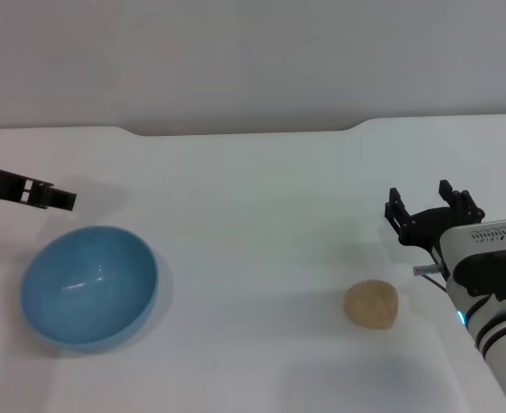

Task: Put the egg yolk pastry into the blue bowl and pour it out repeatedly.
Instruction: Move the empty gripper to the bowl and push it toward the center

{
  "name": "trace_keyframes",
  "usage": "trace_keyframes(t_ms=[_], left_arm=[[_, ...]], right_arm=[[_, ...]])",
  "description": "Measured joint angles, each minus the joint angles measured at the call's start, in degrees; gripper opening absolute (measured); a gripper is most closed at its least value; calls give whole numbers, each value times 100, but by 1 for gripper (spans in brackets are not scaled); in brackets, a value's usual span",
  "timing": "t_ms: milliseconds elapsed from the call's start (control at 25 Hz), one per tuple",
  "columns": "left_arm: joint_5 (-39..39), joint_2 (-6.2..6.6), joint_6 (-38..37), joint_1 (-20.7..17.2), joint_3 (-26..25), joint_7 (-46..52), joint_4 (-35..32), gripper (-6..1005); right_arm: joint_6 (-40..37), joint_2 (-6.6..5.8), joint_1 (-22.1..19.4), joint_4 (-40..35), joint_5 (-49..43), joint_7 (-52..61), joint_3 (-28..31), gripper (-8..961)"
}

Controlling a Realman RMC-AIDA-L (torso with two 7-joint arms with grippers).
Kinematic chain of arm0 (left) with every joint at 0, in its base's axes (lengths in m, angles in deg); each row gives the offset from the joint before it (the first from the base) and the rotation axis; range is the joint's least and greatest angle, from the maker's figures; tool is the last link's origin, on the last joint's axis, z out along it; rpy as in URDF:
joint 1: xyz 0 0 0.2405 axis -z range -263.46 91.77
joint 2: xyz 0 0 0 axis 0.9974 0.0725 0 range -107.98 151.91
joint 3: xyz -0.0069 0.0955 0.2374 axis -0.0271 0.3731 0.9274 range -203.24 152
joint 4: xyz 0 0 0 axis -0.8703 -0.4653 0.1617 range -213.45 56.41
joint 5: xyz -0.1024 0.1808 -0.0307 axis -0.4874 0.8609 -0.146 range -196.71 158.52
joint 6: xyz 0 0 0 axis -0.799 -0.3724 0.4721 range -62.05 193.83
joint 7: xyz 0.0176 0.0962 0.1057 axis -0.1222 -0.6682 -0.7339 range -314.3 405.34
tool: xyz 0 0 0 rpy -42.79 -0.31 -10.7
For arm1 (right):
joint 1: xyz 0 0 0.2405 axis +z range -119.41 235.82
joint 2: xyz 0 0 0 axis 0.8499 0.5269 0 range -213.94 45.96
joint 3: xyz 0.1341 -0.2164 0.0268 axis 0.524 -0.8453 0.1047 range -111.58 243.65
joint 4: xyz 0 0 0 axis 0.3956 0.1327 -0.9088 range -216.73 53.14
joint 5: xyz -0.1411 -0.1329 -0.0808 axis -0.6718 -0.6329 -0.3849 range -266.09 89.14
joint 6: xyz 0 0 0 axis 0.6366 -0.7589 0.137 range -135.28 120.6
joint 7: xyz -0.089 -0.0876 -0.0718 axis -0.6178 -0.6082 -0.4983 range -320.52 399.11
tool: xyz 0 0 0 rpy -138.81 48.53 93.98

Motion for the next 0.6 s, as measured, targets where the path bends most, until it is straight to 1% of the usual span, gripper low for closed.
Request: trace_keyframes(t_ms=[240, 360, 600], left_arm=[[437, -14, 536, 227, -238, 11, -30, 844], [590, -18, 715, 306, -251, 19, -34, 844], [636, -10, 1195, 422, -241, -207, -31, 843]], right_arm=[[11, 0, 0, -6, 0, 0, 0, 694], [12, 0, 2, -11, 0, 0, 0, 694], [21, 0, -1, -18, 0, 11, 6, 694]])
